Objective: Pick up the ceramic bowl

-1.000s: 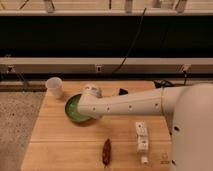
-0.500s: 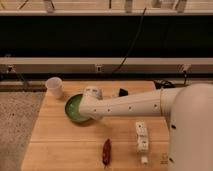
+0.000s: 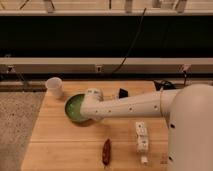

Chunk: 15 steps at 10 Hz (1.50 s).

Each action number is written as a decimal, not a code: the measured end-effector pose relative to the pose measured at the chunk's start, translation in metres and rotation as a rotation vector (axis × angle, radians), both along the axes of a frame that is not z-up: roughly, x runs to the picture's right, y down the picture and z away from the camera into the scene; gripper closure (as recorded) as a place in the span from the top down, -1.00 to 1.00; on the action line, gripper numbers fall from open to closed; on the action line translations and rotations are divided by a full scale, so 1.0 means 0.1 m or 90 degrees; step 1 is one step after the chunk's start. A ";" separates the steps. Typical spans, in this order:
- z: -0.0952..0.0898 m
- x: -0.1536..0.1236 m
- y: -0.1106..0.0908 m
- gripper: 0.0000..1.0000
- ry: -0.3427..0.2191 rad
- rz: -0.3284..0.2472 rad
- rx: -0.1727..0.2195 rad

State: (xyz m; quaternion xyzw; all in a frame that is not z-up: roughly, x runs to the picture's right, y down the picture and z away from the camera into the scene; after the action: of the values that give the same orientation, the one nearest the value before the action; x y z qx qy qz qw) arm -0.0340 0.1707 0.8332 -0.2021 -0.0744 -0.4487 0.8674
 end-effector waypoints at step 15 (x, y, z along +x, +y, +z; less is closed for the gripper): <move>-0.11 0.12 -0.30 -0.99 -0.027 -0.033 0.009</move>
State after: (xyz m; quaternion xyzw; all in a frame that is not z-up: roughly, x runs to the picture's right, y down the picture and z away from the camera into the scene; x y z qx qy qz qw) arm -0.0220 0.1410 0.8221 -0.1883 -0.0842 -0.4760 0.8549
